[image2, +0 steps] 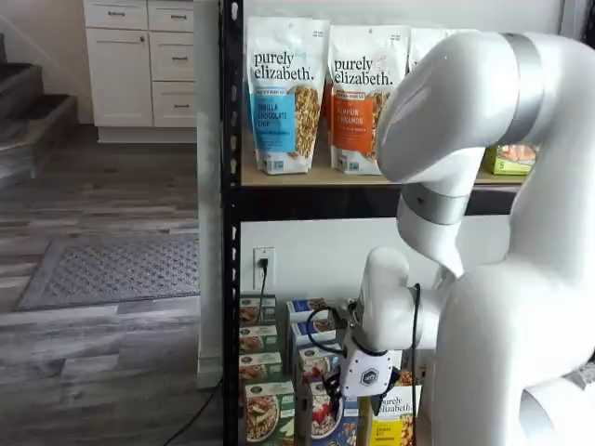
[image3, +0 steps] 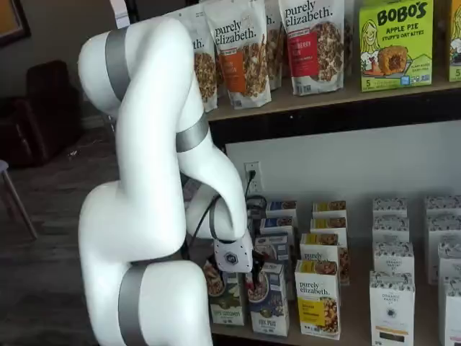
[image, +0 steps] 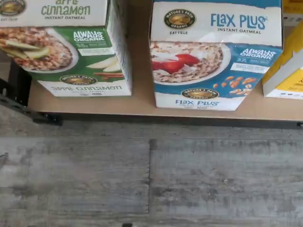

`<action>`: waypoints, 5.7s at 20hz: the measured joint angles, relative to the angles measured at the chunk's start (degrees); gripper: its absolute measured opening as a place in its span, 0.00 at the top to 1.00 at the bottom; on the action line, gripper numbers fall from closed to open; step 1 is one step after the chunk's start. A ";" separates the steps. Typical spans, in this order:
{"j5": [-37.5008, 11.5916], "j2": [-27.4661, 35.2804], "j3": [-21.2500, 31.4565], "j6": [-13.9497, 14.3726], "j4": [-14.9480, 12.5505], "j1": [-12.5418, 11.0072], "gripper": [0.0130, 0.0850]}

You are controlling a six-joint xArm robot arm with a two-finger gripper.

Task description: Pick up the blue and white box that is on the bottom shelf, the second box from the left

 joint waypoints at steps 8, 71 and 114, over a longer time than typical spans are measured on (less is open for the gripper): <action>-1.78 4.74 -3.49 -2.86 2.49 -0.33 0.00; 2.63 10.93 -11.29 -23.45 23.74 0.06 0.00; 5.32 13.44 -13.74 -13.96 14.92 0.55 0.00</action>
